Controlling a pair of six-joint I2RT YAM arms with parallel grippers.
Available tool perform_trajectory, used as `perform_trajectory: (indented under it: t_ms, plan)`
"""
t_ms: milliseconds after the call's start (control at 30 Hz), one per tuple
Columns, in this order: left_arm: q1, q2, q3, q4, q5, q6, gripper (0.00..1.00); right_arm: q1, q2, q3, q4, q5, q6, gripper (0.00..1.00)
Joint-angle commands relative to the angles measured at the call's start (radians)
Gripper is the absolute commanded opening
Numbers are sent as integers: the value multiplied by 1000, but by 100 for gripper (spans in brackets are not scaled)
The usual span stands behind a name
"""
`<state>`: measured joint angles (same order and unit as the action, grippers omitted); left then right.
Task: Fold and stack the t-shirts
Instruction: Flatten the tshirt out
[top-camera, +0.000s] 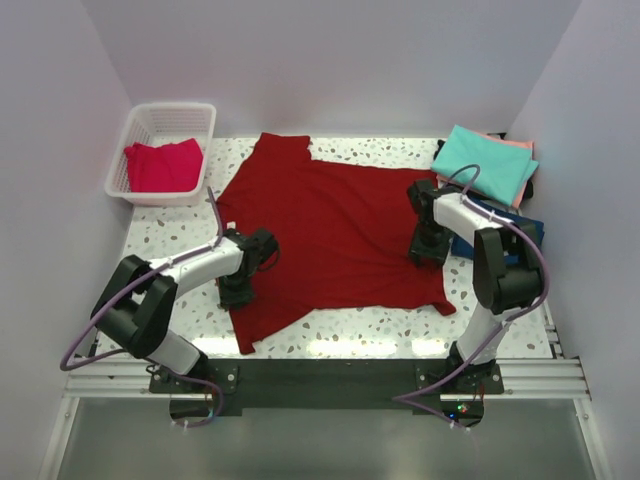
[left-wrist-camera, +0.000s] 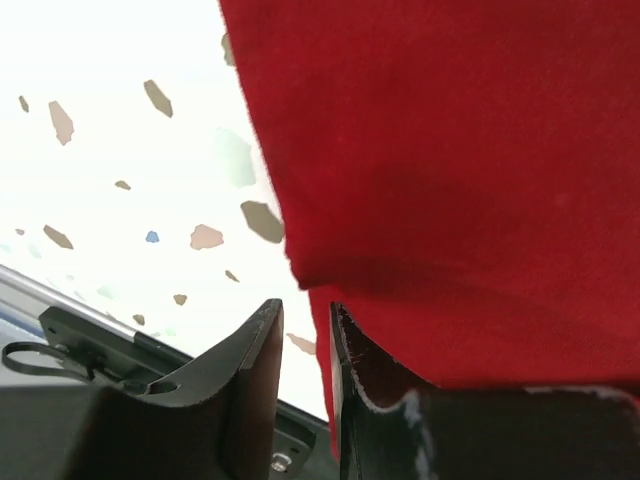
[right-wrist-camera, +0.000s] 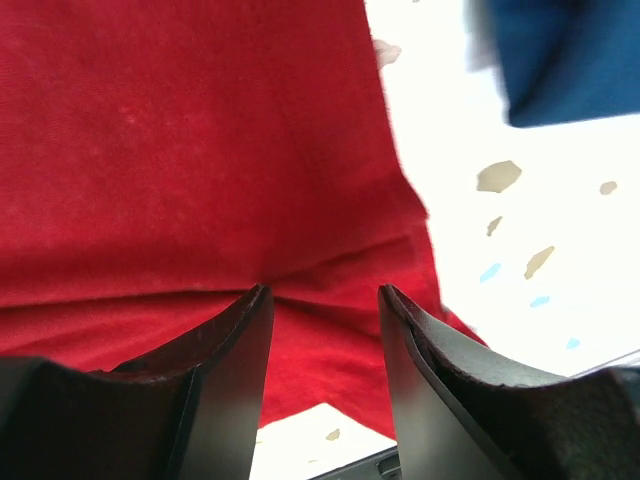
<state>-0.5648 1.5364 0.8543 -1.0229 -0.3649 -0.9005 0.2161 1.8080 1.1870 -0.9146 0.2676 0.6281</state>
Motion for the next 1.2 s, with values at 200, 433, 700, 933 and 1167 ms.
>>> perform_trajectory:
  t_ms: [200, 433, 700, 933, 1167]
  plan:
    - [3, -59, 127, -83, -49, 3, 29, 114, -177, 86, -52, 82, -24, 51]
    - [3, -35, 140, 35, -42, 12, 29, 137, -207, -64, 150, -140, -64, 53]
    - [3, 21, 57, 86, -2, 5, 28, 267, -171, -93, 149, -153, -79, 53]
    - [3, 51, -17, 47, -8, -44, 28, 353, -112, -184, 220, -244, -62, 53]
    - [6, 51, -58, 17, 14, -69, 26, 431, -52, -224, 241, -262, -47, 52]
